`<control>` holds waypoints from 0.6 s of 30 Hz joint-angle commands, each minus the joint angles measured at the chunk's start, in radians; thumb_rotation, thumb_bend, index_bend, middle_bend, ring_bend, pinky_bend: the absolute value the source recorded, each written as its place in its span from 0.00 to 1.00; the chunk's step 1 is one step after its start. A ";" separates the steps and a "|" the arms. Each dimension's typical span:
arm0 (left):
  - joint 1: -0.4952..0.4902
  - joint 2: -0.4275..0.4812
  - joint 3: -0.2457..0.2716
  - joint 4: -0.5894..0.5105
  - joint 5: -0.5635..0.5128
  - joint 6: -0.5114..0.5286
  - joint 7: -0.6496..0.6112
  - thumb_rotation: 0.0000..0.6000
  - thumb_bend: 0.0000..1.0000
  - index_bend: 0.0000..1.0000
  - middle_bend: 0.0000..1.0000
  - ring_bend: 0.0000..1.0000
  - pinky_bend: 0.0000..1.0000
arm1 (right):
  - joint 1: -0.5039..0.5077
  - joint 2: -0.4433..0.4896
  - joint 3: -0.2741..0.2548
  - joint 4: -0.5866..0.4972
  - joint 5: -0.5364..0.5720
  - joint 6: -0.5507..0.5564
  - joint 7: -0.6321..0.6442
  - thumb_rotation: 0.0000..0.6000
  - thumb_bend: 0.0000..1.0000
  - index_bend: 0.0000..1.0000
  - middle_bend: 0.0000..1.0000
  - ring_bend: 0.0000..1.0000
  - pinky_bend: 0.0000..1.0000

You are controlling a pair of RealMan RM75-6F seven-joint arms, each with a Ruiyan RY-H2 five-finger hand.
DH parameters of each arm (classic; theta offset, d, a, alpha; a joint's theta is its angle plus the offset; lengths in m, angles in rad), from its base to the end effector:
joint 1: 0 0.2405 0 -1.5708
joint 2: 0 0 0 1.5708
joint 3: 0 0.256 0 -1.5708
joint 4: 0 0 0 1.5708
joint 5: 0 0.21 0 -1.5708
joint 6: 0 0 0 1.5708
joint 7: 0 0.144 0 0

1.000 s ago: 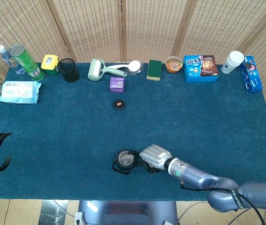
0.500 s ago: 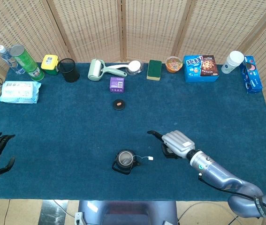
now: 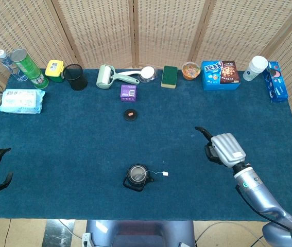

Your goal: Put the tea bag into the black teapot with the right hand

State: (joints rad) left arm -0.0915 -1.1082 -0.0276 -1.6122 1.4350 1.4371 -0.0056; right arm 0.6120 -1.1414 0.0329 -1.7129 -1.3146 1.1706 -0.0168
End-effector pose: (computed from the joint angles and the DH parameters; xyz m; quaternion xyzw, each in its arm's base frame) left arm -0.3237 0.1780 0.1571 -0.5883 -0.4186 -0.3582 0.5920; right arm -0.1984 -0.3067 0.1054 0.7018 -0.3845 0.4180 0.4300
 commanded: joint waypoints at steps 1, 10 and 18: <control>0.014 -0.027 -0.003 0.026 -0.007 0.023 0.019 1.00 0.45 0.16 0.19 0.08 0.14 | -0.090 -0.077 0.015 0.074 -0.004 0.146 -0.083 1.00 0.68 0.17 0.80 0.87 0.73; 0.040 -0.055 0.008 0.037 -0.008 0.040 0.001 1.00 0.45 0.16 0.19 0.08 0.14 | -0.237 -0.156 0.009 0.178 -0.033 0.329 -0.075 1.00 0.67 0.23 0.64 0.70 0.63; 0.060 -0.065 0.021 0.026 0.011 0.063 0.012 1.00 0.45 0.16 0.19 0.08 0.14 | -0.350 -0.170 -0.020 0.215 -0.053 0.402 -0.048 1.00 0.67 0.27 0.61 0.63 0.57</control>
State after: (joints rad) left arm -0.0340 -1.1727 -0.0086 -1.5835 1.4425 1.4969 0.0033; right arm 0.2784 -1.3098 0.0212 -1.5035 -1.3605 1.5640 -0.0698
